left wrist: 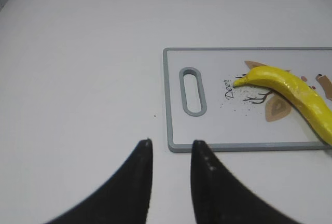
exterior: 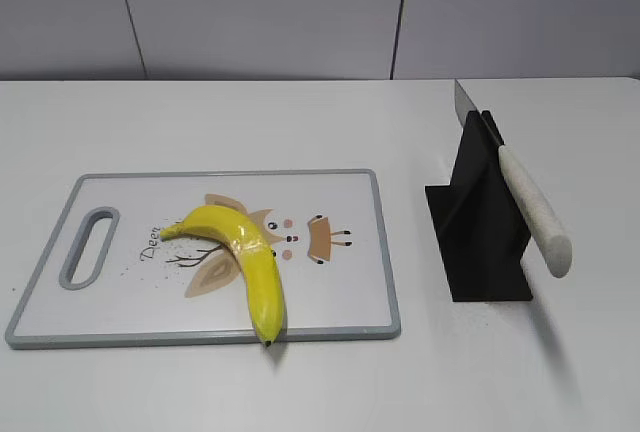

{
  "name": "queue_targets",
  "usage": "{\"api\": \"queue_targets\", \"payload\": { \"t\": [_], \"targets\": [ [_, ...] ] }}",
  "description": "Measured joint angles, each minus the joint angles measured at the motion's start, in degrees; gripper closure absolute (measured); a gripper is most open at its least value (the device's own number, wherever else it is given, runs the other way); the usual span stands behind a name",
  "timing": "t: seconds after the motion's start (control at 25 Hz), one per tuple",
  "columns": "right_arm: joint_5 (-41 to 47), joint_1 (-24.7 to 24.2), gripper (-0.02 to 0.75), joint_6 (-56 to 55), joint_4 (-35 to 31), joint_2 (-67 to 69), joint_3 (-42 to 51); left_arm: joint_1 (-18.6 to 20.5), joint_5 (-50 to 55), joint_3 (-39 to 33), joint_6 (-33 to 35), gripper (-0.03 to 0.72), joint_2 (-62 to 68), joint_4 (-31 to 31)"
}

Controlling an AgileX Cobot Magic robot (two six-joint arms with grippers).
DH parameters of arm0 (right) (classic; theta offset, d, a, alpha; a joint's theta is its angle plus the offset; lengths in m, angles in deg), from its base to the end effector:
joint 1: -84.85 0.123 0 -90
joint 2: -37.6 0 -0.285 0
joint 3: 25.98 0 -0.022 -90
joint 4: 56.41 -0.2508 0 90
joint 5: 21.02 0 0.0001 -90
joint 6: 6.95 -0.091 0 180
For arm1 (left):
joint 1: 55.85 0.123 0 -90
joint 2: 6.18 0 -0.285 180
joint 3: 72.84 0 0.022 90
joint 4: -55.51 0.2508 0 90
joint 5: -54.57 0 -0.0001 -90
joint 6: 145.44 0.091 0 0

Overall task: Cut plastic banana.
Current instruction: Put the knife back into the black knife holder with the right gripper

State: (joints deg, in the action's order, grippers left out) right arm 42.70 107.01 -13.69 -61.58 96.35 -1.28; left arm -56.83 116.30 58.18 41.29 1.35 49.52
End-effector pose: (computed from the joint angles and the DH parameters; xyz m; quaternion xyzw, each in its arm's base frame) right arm 0.1343 0.0626 0.3409 -0.1209 0.9506 0.1135 0.2623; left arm -0.0058 -0.0083 0.2743 0.0600 0.8550 -0.0264 0.5145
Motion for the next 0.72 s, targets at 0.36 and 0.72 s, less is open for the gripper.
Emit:
{"api": "queue_targets", "payload": {
  "t": [0.36,0.72],
  "targets": [
    [1.2,0.0,0.165,7.2,0.0,-18.3,8.6,0.0,0.0,0.0,0.0,0.452,0.0,0.0],
    [0.7,0.0,0.266,8.5,0.1,-37.4,22.1,0.0,0.0,0.0,0.0,0.453,0.0,0.0]
  ]
}}
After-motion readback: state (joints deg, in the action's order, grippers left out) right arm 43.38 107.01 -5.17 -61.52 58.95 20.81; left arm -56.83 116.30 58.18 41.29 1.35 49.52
